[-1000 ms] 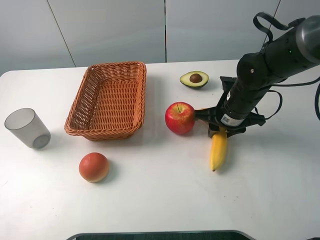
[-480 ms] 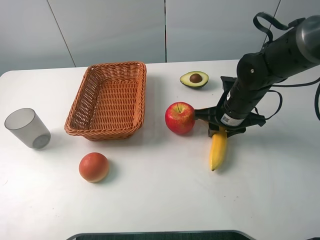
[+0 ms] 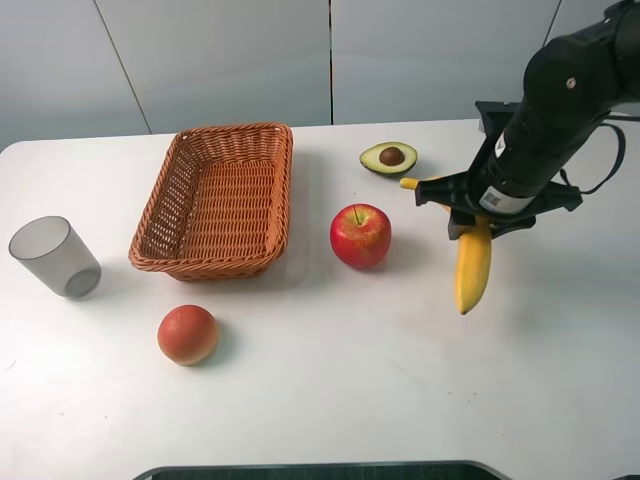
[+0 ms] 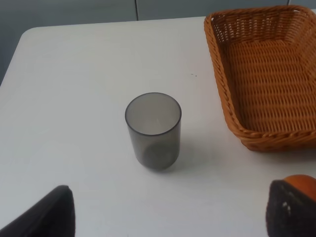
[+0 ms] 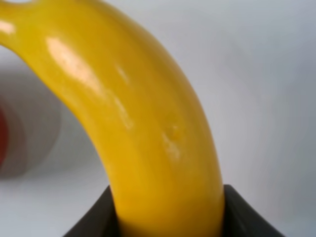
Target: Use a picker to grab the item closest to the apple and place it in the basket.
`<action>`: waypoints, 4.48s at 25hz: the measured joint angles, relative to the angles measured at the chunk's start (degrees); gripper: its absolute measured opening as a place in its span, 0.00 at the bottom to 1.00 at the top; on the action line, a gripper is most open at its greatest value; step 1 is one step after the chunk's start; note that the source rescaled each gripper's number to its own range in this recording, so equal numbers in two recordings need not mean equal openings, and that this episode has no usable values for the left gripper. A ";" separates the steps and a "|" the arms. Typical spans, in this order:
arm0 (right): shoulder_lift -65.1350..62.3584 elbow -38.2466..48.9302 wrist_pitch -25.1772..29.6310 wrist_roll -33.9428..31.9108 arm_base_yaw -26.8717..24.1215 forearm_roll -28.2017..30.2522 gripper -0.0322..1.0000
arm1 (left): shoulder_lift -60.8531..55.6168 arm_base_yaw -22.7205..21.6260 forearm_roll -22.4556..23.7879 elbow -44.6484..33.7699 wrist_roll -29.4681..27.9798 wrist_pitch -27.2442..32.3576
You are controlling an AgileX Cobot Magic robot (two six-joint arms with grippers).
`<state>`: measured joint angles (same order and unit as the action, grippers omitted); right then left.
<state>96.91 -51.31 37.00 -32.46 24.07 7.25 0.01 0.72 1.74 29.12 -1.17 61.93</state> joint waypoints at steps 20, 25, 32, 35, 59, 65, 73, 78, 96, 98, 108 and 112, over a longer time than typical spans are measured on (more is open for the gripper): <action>13.29 -39.32 18.25 1.68 17.94 -1.95 0.03 | 0.00 0.00 0.00 0.00 0.00 0.00; 20.89 -49.36 18.57 2.04 20.35 -3.61 0.03 | 0.00 0.00 0.00 0.00 0.22 0.00; 27.33 -58.29 15.14 2.04 21.45 -3.86 0.03 | 0.00 0.00 0.00 0.00 0.22 0.00; 28.06 -58.69 11.05 2.04 21.58 -3.74 0.03 | 0.00 0.00 0.00 0.00 0.22 0.00; 38.76 -58.69 -1.69 2.04 21.58 -1.98 0.03 | 0.00 0.00 0.00 0.00 0.22 0.00; 38.84 -58.69 -1.69 2.04 21.58 -1.98 0.11 | 0.00 0.00 0.00 0.00 0.22 0.00; 38.84 -58.69 -1.69 1.93 21.58 -2.28 0.86 | 0.00 0.00 0.00 0.00 0.22 0.00; 35.58 -58.69 -0.56 3.69 21.47 -3.96 0.99 | 0.00 0.00 0.00 0.00 0.22 0.00; 9.67 -33.76 13.18 13.07 7.73 -7.25 1.00 | 0.00 0.00 0.00 0.00 0.22 0.00; 5.33 -27.90 13.18 13.69 4.89 -7.25 1.00 | 0.00 0.00 0.00 0.00 0.22 0.00; -17.30 -5.87 12.90 19.55 -10.58 -7.25 1.00 | 0.00 0.00 0.00 0.00 0.22 0.00; -24.61 -1.14 14.01 21.63 -14.85 -6.76 1.00 | 0.00 0.00 0.00 0.00 0.22 0.00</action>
<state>72.29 -52.45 51.01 -10.83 9.22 0.49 0.01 0.72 1.74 29.12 -0.95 61.93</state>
